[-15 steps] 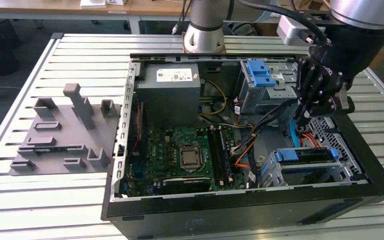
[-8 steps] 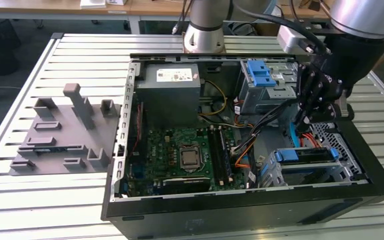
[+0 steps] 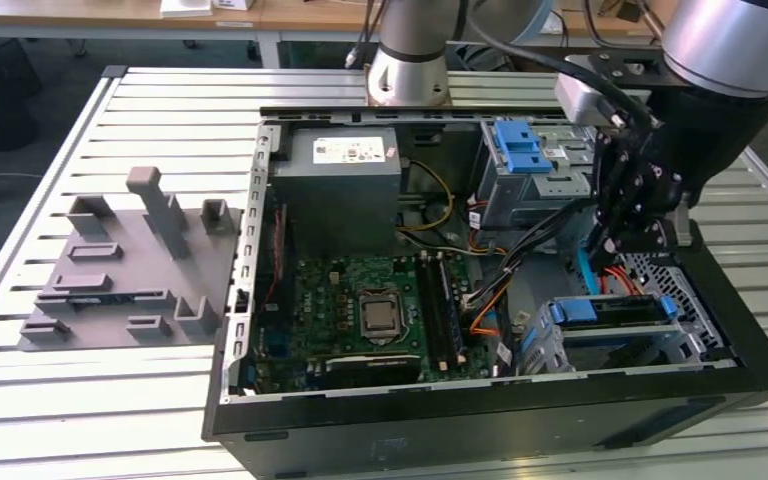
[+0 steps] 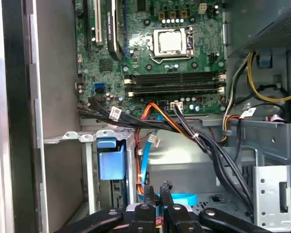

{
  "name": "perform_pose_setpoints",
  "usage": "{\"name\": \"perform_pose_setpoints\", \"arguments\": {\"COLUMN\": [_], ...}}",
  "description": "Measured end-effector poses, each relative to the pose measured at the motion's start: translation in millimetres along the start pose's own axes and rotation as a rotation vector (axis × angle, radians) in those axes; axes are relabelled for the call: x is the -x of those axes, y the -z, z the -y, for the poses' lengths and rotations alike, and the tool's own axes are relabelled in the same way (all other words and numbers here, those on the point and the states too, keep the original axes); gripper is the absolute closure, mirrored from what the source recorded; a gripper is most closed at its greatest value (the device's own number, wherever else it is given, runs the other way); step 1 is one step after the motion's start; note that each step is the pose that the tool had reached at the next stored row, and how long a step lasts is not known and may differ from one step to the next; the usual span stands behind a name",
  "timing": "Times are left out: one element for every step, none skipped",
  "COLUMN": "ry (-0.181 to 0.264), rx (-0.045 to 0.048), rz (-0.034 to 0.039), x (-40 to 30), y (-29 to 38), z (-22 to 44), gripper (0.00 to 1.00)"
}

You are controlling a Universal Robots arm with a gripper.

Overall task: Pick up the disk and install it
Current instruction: 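Insert the second disk wire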

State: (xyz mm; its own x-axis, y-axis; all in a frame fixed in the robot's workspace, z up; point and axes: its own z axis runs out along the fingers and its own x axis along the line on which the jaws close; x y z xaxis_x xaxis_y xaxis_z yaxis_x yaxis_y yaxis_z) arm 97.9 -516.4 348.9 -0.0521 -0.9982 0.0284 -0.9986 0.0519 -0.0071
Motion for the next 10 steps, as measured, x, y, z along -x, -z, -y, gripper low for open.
{"name": "perform_pose_setpoints", "arguments": {"ry": [0.000,0.000,0.000,0.000,0.000,0.000,0.000,0.000,0.000,0.000], "rx": [-0.0029,-0.0074,-0.0119,-0.0163,-0.0207,-0.0234,-0.0243,-0.0242,-0.0243,-0.0244], "rz": [0.0002,0.0005,0.0007,0.0009,0.0010,0.0013,0.0013,0.0013,0.0013,0.0014], "x": [-1.5,-3.4,-5.4,-7.3,-9.3,-10.8,-12.1,-13.3,-14.4,-15.3], "y": [-0.4,-0.9,-1.3,-1.7,-2.3,-3.1,-4.2,-5.5,-6.9,-7.9], "z": [0.1,0.2,0.3,0.4,0.5,0.6,0.7,0.7,0.6,0.7], "gripper": [0.84,0.84,0.84,0.84,0.84,0.84,0.84,0.84,0.84,0.84]}}
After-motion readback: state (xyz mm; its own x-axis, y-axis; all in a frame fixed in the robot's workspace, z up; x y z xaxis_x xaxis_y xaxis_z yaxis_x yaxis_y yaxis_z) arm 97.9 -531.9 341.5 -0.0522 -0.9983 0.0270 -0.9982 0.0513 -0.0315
